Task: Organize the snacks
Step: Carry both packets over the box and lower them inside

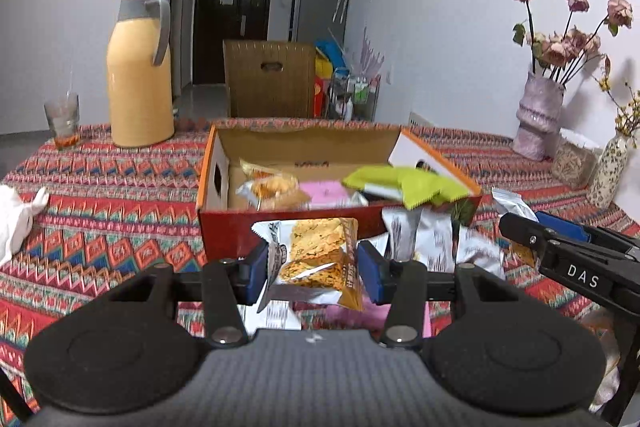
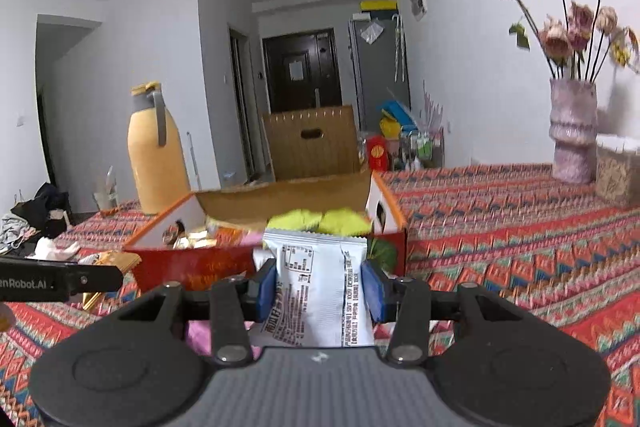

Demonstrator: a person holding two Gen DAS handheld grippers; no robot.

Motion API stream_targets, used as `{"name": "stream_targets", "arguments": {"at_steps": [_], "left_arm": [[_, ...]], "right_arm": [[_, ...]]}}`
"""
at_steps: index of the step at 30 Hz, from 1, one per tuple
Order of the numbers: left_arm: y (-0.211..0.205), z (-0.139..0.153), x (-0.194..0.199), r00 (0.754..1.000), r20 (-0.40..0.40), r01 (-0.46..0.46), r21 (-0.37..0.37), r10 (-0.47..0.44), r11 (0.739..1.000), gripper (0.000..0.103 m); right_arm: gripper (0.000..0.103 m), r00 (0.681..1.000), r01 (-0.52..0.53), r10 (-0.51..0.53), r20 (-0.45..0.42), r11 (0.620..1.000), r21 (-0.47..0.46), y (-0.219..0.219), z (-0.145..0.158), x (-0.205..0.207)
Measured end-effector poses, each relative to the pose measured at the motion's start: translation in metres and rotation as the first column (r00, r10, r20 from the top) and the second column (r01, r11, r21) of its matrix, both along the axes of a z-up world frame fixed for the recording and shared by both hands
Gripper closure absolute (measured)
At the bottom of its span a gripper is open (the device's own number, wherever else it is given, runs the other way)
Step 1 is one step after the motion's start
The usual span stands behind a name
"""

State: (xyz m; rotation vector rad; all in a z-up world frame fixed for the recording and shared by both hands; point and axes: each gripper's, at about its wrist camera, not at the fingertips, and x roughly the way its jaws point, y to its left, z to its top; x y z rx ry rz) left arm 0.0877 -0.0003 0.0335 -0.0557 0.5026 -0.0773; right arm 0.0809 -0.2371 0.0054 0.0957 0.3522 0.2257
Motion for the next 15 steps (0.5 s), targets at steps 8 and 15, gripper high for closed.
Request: {"name": "stream_targets", "arguments": {"at_steps": [8,15], "left_arm": [[-0.005,0.021,0.026,0.998,0.054,-0.033,0.001,0.032,0.999,0.055],[-0.004,0.031,0.059,0.995,0.068,-0.072,-0.013,0.072,0.997,0.055]], "right_arm": [[0.059,0.998,0.009,-0.007,0.062,0.999,-0.033,0.007,0.026,0.027],[0.059,0.997,0.009,-0.006,0.076,0.999,-0.04,0.017,0.041,0.066]]}}
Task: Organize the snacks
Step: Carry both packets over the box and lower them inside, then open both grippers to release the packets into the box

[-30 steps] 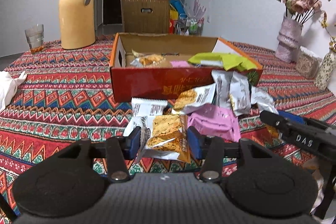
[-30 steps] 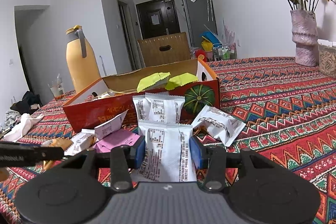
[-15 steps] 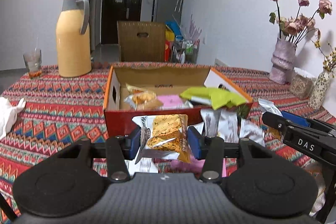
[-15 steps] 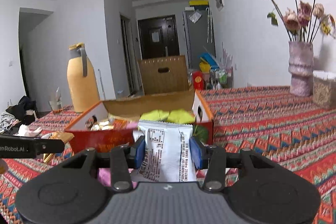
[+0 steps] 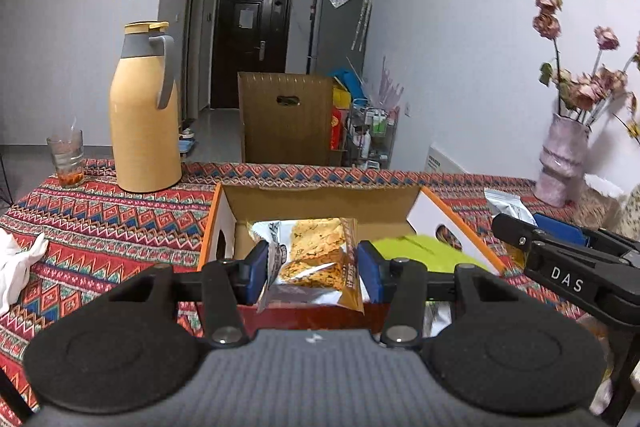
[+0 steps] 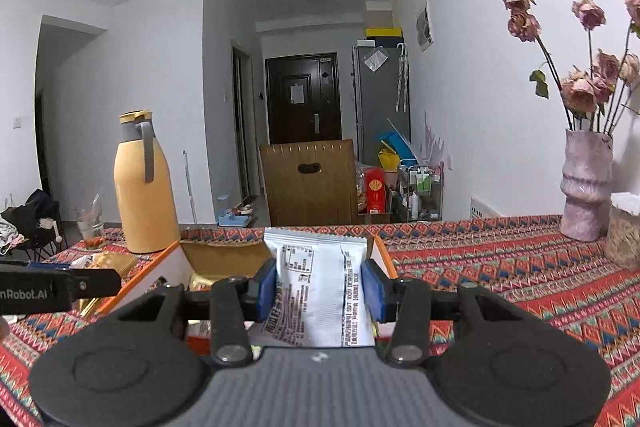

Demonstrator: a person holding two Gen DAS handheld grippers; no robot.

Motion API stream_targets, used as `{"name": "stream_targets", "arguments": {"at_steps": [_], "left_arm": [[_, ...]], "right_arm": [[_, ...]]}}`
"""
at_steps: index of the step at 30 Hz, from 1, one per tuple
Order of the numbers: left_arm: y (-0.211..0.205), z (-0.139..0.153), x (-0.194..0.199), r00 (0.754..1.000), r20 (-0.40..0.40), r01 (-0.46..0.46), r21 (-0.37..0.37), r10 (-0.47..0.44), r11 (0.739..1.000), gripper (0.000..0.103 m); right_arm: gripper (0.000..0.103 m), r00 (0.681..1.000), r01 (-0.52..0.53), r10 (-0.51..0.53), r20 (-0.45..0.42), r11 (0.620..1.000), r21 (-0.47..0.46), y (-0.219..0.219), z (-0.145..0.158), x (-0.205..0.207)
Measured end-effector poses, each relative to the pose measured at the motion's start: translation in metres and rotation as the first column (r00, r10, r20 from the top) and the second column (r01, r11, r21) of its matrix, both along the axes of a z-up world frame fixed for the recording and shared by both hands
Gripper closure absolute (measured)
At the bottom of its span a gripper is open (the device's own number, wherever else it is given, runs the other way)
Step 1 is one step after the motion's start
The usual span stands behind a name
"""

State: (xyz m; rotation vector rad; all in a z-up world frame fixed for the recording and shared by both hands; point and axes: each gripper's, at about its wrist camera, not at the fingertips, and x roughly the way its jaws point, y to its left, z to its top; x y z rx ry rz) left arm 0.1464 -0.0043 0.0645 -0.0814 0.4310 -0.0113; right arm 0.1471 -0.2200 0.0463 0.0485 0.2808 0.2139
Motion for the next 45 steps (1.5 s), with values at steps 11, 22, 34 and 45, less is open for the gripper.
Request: {"name": "stream_targets", "arguments": {"at_steps": [11,22,34,45], "left_arm": [[0.004,-0.003,0.069,0.998,-0.01,-0.068,-0.016,0.068,0.998,0.055],[0.013,-0.053,0.106,0.992,-0.04,-0.124,-0.033,0.123,0.992,0.055],[0.019,-0.056,0.102,0.99,-0.033,-0.136,-0.06,0.134,0.989,0.017],[0.023,-0.054,0.099,0.984,-0.025,-0.177,-0.08,0.176,0.981,0.0]], "right_arm": [[0.059,1.0,0.005,-0.005,-0.018,1.0,-0.004,0.016,-0.001,0.066],[0.059,0.998,0.006,-0.003,-0.057,0.999,0.041,0.011,-0.033,0.108],[0.03,0.993,0.005,-0.001,-0.115,0.999,0.033,0.015,-0.046,0.115],[0.0,0.988,0.039,-0.031,-0.149,0.998,0.057,0.007,-0.05,0.116]]}}
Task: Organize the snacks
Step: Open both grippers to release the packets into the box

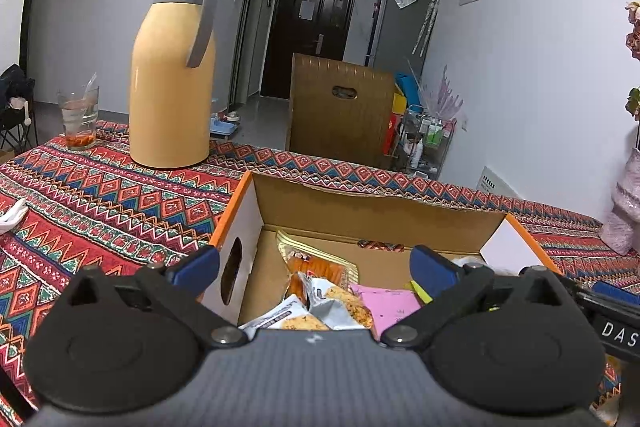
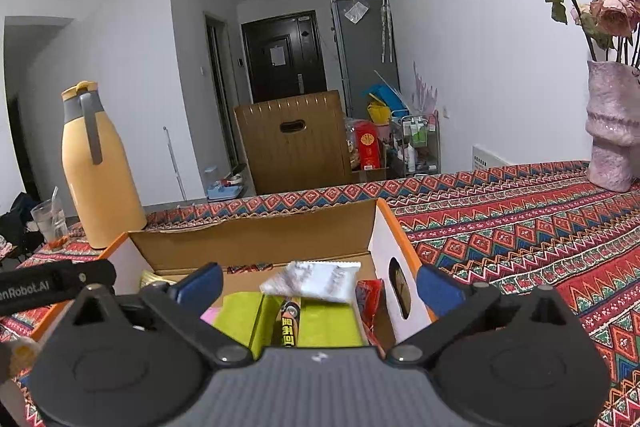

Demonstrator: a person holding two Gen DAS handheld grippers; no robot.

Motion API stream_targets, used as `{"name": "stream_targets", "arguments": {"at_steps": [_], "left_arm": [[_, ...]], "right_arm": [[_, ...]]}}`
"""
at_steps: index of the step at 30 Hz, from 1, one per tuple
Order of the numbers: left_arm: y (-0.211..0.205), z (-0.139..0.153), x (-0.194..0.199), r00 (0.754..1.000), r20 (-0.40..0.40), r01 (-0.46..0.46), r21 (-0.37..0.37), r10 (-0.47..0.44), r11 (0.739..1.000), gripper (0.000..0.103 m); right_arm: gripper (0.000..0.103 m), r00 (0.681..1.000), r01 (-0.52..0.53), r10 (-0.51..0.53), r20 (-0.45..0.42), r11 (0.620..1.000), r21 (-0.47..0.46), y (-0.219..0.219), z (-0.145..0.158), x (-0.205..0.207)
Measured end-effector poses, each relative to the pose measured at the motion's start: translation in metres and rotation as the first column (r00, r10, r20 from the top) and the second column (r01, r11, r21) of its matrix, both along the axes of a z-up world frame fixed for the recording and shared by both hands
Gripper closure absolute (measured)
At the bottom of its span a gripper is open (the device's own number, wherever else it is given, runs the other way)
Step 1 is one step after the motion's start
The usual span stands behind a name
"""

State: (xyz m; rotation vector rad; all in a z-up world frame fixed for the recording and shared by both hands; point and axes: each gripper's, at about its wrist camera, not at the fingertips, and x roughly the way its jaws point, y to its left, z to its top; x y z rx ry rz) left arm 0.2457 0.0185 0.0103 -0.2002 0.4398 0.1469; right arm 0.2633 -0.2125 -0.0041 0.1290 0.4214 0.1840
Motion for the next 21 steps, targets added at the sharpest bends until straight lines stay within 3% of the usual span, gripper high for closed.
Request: {"name": "stream_targets", "arguments": {"at_steps": [11,21], "left_arm": [[0.0,0.007,-0.004,1.0,0.008,-0.003,0.001,0.003,1.0,0.0],[-0.003,0.038,-0.029,0.999,0.041,0.018,0.012,-0.018,1.0,0.0]], "right_arm": [[0.0,1.0,0.009,-0.009,0.01,1.0,0.004,-0.001,0.004,-0.003],[0.0,0.996,0.007,-0.006,0.086,1.0,-0.01,-0.005,0.035,-0.031]]}}
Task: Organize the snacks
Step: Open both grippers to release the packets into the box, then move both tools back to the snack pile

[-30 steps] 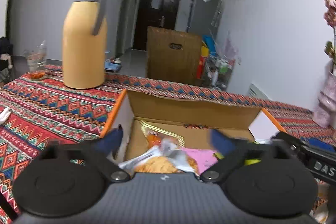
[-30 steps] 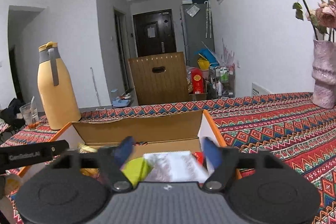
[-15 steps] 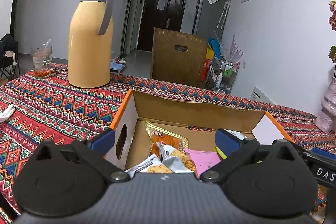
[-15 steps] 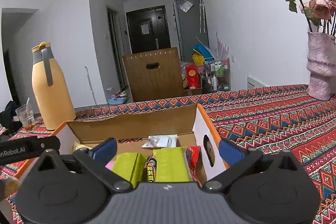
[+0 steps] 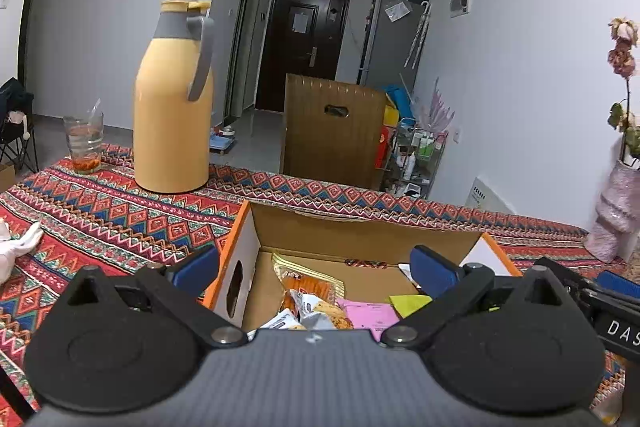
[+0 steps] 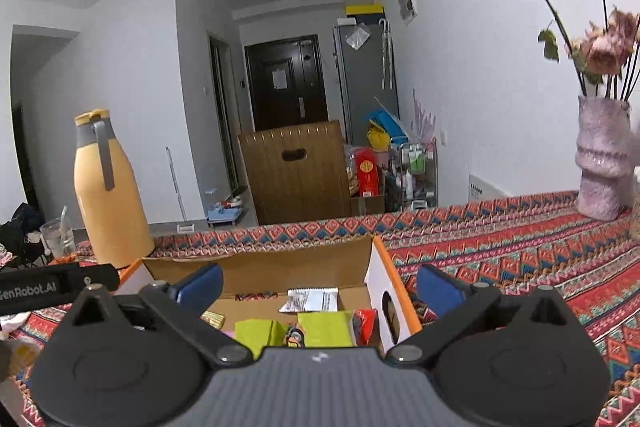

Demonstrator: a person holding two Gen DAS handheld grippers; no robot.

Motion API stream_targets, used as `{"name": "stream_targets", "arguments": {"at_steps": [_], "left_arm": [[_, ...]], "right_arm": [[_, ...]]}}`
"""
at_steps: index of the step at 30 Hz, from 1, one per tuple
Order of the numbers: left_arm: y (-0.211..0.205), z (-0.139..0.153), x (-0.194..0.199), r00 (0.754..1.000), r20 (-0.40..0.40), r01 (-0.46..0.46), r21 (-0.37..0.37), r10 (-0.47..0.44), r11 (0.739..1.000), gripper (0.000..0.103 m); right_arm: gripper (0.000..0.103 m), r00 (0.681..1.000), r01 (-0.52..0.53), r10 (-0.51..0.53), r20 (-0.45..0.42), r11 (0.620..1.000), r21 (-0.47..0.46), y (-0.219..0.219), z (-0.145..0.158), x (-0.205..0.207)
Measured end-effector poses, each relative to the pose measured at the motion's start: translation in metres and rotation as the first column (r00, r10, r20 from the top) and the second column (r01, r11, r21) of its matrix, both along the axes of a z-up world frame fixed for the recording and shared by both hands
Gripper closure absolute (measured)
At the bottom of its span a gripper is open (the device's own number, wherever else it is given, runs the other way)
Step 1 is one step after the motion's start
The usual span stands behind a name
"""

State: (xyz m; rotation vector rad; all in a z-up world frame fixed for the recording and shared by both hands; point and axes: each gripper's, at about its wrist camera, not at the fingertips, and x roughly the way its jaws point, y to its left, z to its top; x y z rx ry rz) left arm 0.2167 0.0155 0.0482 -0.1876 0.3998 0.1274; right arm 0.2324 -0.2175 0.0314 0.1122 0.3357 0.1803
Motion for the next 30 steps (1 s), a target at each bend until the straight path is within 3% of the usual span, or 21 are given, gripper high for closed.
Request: {"name": "stream_targets", "arguments": {"at_steps": [11,24,30], "left_arm": [[0.005,0.006,-0.049,0.998,-0.027,0.052,0.04,-0.051,0.998,0.0],[0.024,-0.036,-0.095,0.986,-0.155,0.074,0.049,-0.066,0.996,0.0],[0.03,-0.056,-0.105,0.984,-0.167,0.07,0.027,-0.065,0.997,0.0]], "right_arm": [[0.0,0.999,-0.042,0.042,0.007,0.998,-0.041,-0.004,0.012,-0.049],[0.0,0.993,-0.092,0.079,-0.093,0.985,-0.143,-0.013,-0.023,-0.102],[0.0,0.986,-0.085,0.057,-0.158,0.98,-0.178,-0.024,-0.047,-0.118]]}}
